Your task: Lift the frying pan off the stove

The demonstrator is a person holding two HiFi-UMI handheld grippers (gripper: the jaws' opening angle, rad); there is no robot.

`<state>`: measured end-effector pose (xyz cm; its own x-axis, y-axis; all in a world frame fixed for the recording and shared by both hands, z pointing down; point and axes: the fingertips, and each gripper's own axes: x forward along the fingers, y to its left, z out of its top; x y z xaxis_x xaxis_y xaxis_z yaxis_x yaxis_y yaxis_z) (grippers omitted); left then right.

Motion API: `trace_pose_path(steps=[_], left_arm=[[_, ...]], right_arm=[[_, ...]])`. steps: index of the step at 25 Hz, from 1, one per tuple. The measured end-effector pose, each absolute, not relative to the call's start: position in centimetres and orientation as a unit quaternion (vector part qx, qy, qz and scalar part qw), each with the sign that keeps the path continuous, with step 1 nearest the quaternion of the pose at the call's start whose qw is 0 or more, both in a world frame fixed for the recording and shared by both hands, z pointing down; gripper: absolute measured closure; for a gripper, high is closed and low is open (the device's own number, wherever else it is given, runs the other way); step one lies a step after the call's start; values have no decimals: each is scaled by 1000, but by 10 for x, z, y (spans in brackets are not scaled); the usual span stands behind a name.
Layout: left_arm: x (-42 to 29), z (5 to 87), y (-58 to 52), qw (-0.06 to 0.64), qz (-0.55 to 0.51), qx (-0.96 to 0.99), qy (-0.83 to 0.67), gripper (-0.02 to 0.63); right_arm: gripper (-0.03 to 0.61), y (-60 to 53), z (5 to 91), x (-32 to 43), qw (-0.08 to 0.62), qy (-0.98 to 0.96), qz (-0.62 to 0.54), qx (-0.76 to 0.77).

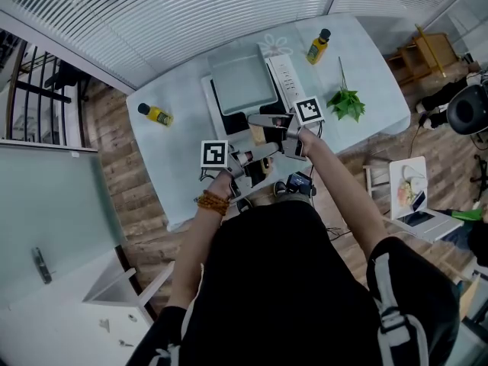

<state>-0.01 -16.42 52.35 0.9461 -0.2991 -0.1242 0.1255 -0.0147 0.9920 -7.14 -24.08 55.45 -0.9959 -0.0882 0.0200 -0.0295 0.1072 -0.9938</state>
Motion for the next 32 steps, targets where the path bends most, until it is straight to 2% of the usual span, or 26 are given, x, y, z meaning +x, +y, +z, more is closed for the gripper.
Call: trace_pose_path(steps=[32], left_arm=[[-2,429,-136,650,-129,747,-50,540]], right_arm=[[413,-217,445,-74,35,787,-616,-29]])
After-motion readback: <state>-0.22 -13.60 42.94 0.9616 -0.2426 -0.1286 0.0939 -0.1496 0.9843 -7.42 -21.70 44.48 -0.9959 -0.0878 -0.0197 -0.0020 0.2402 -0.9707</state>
